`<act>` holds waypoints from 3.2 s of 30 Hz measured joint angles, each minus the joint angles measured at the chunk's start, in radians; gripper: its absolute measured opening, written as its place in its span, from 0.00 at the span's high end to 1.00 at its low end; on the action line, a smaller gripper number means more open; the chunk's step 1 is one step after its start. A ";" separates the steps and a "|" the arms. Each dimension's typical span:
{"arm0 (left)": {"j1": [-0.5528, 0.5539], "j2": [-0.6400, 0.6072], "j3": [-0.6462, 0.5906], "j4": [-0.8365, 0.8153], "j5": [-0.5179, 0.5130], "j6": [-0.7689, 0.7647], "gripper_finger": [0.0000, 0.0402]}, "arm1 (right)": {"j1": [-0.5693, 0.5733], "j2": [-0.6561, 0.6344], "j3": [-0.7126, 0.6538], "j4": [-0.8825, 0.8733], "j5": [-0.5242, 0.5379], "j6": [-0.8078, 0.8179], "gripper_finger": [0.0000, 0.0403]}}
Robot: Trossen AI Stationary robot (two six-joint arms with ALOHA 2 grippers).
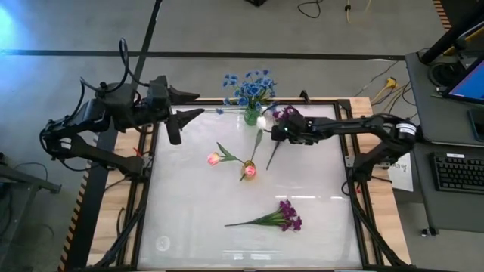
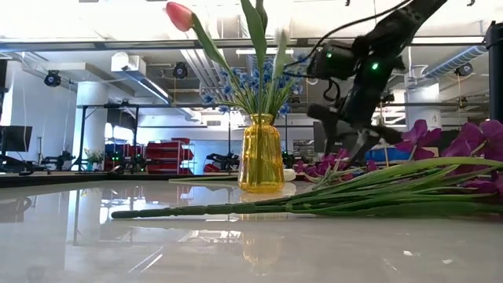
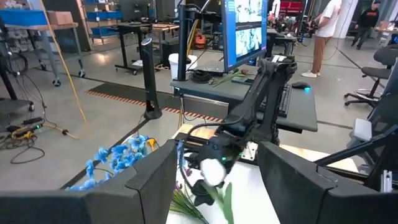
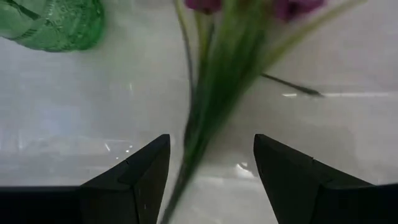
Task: Sort flowers into vase by color
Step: Put the top purple flowers into the green vase
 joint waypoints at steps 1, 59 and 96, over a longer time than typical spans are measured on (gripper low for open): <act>0.000 -0.001 0.000 -0.004 0.000 -0.004 0.48 | -0.007 0.016 0.000 0.027 -0.002 -0.018 0.45; 0.003 0.069 0.000 0.219 0.255 0.084 0.48 | 0.130 -0.716 0.062 -0.180 0.283 -0.277 0.97; 0.114 0.411 0.039 0.651 0.508 -0.145 0.48 | 0.141 -0.320 0.482 0.672 -0.373 -0.836 0.97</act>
